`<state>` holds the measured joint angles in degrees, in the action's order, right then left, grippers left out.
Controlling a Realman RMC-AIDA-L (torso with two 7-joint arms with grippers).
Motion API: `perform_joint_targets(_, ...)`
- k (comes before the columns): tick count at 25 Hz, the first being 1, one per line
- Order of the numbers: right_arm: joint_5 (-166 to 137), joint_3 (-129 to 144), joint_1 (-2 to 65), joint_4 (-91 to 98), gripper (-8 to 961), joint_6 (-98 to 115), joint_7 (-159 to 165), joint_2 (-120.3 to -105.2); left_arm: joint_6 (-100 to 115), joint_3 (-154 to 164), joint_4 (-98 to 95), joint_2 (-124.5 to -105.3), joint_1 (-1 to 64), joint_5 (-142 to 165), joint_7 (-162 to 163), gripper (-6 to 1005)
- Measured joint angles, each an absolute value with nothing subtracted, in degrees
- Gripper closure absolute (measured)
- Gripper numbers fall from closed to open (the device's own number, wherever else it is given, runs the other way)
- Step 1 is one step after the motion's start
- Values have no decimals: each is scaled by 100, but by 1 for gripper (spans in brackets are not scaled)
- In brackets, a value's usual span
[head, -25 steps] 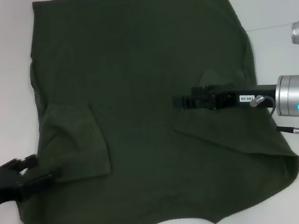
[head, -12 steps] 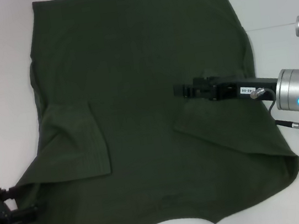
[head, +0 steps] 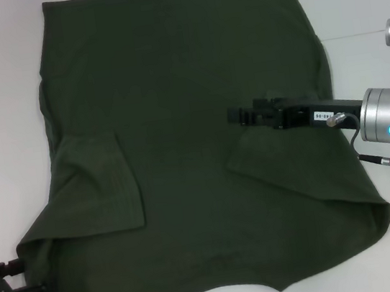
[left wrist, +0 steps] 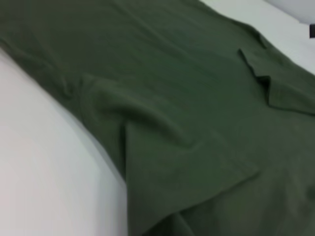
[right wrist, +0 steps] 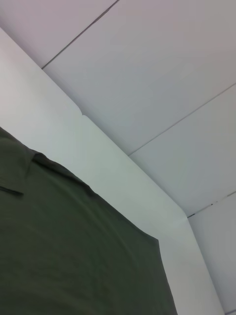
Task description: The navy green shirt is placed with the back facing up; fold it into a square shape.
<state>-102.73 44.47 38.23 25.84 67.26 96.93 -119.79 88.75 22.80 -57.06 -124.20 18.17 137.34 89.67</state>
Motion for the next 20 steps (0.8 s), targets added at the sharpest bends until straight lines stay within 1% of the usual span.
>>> perform_joint_targets(20,-10274,4447,3828,2594,14,6642,9685,-11979,8816,2317,-5635,-12418,1861,13963,9040,152)
